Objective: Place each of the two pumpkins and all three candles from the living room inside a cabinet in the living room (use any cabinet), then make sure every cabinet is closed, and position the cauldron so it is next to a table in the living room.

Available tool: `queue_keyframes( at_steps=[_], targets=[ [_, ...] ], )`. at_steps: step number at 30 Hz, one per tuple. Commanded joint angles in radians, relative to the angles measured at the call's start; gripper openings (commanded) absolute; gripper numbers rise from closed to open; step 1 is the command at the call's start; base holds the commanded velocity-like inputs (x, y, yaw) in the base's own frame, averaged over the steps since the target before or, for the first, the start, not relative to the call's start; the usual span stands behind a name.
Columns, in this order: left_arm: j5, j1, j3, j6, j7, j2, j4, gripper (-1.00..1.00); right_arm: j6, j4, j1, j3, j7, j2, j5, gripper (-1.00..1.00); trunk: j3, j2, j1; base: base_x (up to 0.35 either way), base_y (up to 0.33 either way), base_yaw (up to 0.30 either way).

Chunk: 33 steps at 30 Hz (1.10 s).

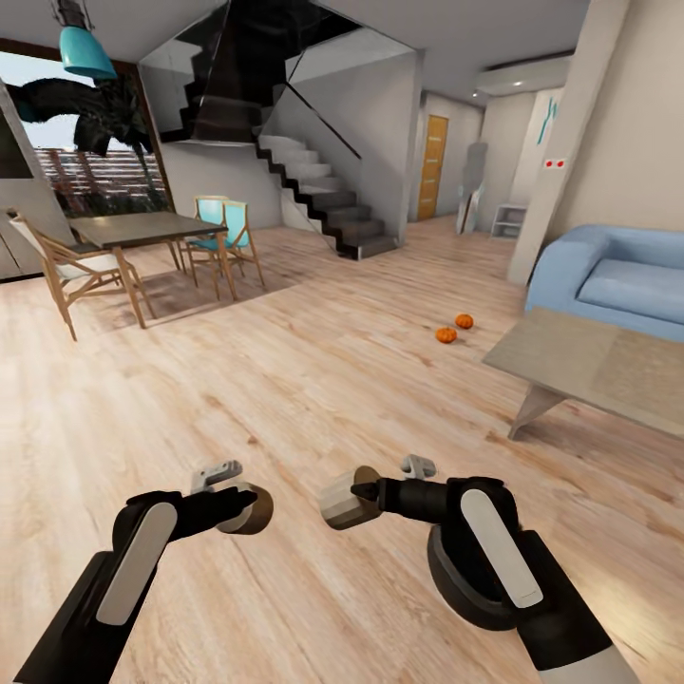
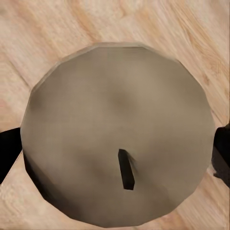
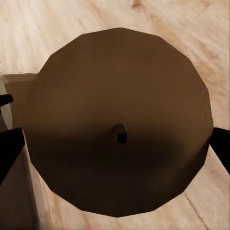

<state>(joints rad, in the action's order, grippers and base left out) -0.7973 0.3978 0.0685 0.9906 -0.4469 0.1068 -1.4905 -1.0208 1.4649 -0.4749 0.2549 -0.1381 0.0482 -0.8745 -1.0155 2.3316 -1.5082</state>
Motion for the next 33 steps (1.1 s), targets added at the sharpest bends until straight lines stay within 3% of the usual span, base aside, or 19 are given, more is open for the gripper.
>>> queue_keyframes(
  at_steps=[1,10,21,33],
  targets=[
    [-0.013,0.001,0.002,0.000,-0.010,0.001,-0.001,-1.00,-0.001,0.002,-0.001,0.001,-0.011,0.001,-0.017,-1.00,-0.001,0.000,0.000,0.055,0.021,0.292],
    [-0.014,0.001,0.002,0.000,-0.010,0.002,-0.001,-1.00,0.000,0.002,-0.001,0.001,-0.011,0.002,-0.020,-1.00,-0.001,0.000,0.000,0.225,0.151,0.280],
    [-0.013,-0.009,0.000,0.000,-0.010,0.001,-0.001,-1.00,0.001,0.002,-0.001,0.002,-0.011,0.000,-0.017,-1.00,-0.001,0.000,0.000,0.259,0.190,0.048],
    [-0.014,-0.010,0.000,0.000,-0.010,0.001,0.001,-1.00,0.001,0.001,-0.001,0.005,-0.011,-0.001,-0.015,-1.00,-0.001,0.000,0.000,0.307,0.066,0.278]
  ],
)
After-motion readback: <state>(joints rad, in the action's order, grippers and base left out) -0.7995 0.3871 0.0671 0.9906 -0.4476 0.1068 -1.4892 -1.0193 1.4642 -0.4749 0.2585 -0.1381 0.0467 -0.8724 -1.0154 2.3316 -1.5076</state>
